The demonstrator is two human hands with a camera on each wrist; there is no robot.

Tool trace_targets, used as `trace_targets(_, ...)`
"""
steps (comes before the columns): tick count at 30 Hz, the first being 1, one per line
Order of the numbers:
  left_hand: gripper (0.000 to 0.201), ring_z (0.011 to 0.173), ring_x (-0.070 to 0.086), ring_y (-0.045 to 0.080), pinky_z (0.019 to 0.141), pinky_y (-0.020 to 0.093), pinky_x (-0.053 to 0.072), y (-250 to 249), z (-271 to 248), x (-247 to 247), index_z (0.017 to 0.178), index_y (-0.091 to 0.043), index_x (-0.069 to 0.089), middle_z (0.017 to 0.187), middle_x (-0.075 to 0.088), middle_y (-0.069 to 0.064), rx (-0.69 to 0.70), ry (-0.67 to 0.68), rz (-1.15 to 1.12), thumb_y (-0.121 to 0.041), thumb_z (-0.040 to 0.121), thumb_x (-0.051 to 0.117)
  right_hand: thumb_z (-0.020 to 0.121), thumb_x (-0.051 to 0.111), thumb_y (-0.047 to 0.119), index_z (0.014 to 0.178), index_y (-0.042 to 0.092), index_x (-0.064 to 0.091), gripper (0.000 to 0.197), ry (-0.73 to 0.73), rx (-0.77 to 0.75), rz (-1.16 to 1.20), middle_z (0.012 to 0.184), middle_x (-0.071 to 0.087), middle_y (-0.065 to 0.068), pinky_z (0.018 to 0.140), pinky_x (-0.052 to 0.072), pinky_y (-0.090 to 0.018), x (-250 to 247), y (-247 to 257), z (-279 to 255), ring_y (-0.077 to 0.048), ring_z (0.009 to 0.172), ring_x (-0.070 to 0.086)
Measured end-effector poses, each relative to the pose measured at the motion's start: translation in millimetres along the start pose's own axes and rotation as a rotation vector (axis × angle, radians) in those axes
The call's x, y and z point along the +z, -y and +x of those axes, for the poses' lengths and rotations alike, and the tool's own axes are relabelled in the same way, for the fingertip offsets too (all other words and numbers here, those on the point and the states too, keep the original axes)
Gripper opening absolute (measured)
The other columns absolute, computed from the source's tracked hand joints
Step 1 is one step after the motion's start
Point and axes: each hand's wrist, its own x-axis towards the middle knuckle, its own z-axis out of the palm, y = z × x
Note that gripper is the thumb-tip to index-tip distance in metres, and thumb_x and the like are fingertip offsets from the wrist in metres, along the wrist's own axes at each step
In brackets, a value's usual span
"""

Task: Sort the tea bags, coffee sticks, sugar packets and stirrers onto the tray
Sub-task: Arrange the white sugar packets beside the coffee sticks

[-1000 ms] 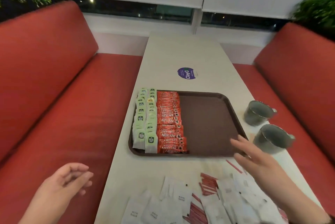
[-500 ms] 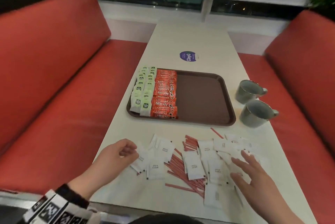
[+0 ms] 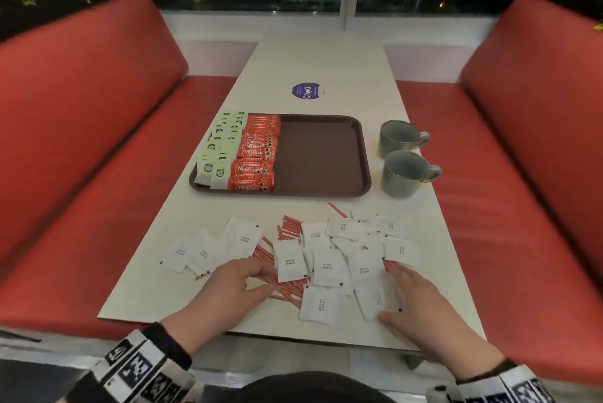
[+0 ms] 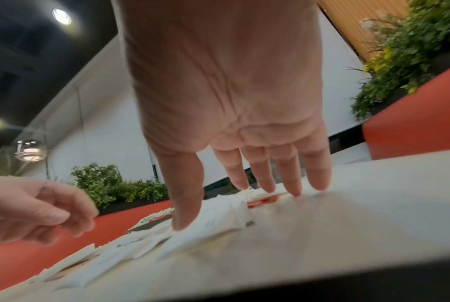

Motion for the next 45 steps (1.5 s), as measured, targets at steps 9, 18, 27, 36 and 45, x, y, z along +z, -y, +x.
trace_targets(9, 0.05, 0.132, 0.031, 0.011, 0.108, 0.022, 0.023, -69.1, 53.5, 51.4, 0.137, -0.03, 0.045, 0.142, 0.041, -0.012, 0.271, 0.156, 0.296, -0.037, 0.089, 0.06, 0.082, 0.065, 0.039, 0.148, 0.024, 0.02, 0.082, 0.039, 0.124, -0.141, 0.147, 0.029, -0.003, 0.103, 0.039, -0.038, -18.6, 0.9, 23.0, -0.028, 0.128, 0.034)
trace_targets(18, 0.059, 0.128, 0.034, 0.02, 0.106, 0.033, 0.032, -100.1, 84.0, 84.5, 0.14, -0.025, 0.038, 0.138, 0.047, 0.0, 0.286, 0.201, 0.497, -0.043, 0.088, 0.058, 0.086, 0.049, 0.008, 0.121, 0.016, 0.049, 0.036, -0.015, 0.112, -0.098, 0.114, 0.047, -0.006, 0.078, 0.041, -0.03, -19.3, -17.3, 40.9, -0.027, 0.102, 0.053)
trace_targets(27, 0.052, 0.119, 0.039, 0.017, 0.098, 0.029, 0.038, -102.0, 91.5, 99.3, 0.134, -0.027, 0.044, 0.124, 0.053, -0.002, 0.231, 0.124, 0.408, -0.029, 0.086, 0.064, 0.092, 0.052, 0.028, 0.131, 0.016, 0.042, 0.042, -0.074, 0.105, -0.076, 0.128, 0.042, -0.004, 0.092, 0.042, -0.035, -30.1, -22.5, 53.1, -0.027, 0.115, 0.042)
trace_targets(36, 0.032, 0.108, 0.042, 0.016, 0.088, 0.028, 0.04, -102.5, 93.8, 101.6, 0.111, -0.023, 0.057, 0.108, 0.056, -0.004, 0.166, 0.095, 0.395, -0.034, 0.083, 0.066, 0.089, 0.037, 0.001, 0.119, 0.012, 0.043, 0.033, 0.01, 0.187, -0.098, 0.12, 0.039, -0.009, 0.082, 0.04, -0.035, -36.4, -14.8, 68.2, -0.033, 0.109, 0.044)
trace_targets(45, 0.023, 0.103, 0.039, 0.01, 0.084, 0.021, 0.035, -98.7, 91.6, 100.3, 0.106, -0.028, 0.056, 0.101, 0.047, -0.015, 0.247, 0.048, 0.378, -0.036, 0.086, 0.062, 0.087, 0.047, 0.003, 0.136, 0.017, 0.034, 0.052, -0.067, 0.124, -0.025, 0.121, 0.041, -0.009, 0.082, 0.044, -0.034, -35.7, -19.6, 64.5, -0.031, 0.107, 0.05)
